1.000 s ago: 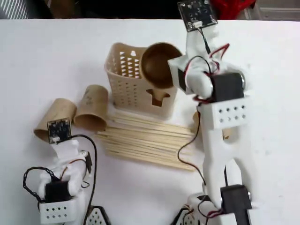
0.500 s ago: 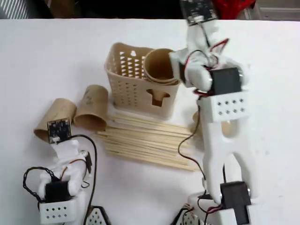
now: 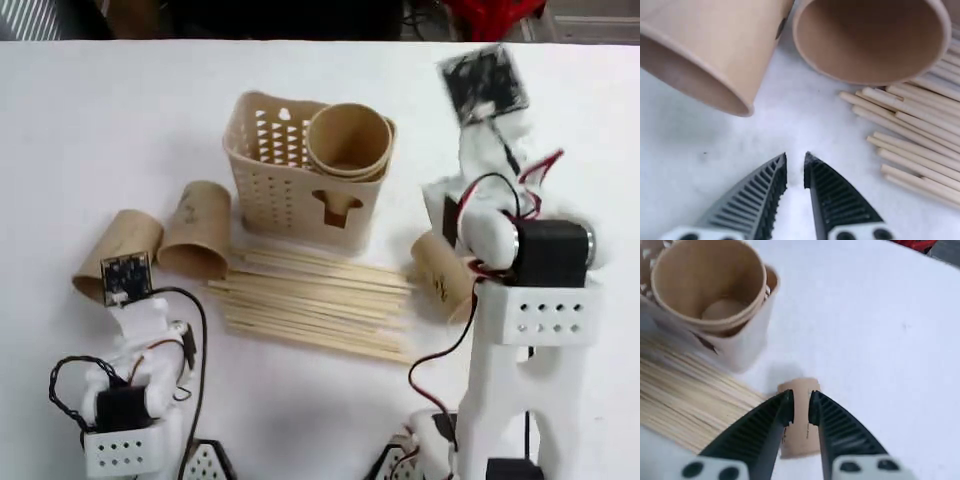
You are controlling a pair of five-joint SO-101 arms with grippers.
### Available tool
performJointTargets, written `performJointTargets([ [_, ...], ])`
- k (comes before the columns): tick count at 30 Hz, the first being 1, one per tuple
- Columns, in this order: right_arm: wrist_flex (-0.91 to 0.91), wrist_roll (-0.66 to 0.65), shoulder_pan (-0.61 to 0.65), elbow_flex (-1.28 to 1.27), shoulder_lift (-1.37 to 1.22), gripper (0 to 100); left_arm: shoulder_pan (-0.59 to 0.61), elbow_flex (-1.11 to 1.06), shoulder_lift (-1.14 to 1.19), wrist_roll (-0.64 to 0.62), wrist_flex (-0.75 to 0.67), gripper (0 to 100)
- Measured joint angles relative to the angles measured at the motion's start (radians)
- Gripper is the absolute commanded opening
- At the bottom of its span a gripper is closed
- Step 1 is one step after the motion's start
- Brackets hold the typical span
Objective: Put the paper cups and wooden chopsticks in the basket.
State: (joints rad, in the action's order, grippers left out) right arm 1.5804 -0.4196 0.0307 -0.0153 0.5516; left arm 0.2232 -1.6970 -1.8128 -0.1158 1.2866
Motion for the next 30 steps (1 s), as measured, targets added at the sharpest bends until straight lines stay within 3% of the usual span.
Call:
performJointTargets([
  [6,-0.008,-0.242,-0.032,-0.307,0.126,2.6,0.000,0.000,0.000,0.000,0.000,8],
  [11,-0.104,-0.267,-0.032,-0.548,0.281,4.6,0.000,0.000,0.000,0.000,0.000,8],
  [19,-0.347,-0.115,-0.032,-0.878,0.425,18.0,0.000,0.000,0.000,0.000,0.000,8],
  [30,-0.445,0.020,-0.066,-0.985,0.442,18.8,0.000,0.000,0.000,0.000,0.000,8],
])
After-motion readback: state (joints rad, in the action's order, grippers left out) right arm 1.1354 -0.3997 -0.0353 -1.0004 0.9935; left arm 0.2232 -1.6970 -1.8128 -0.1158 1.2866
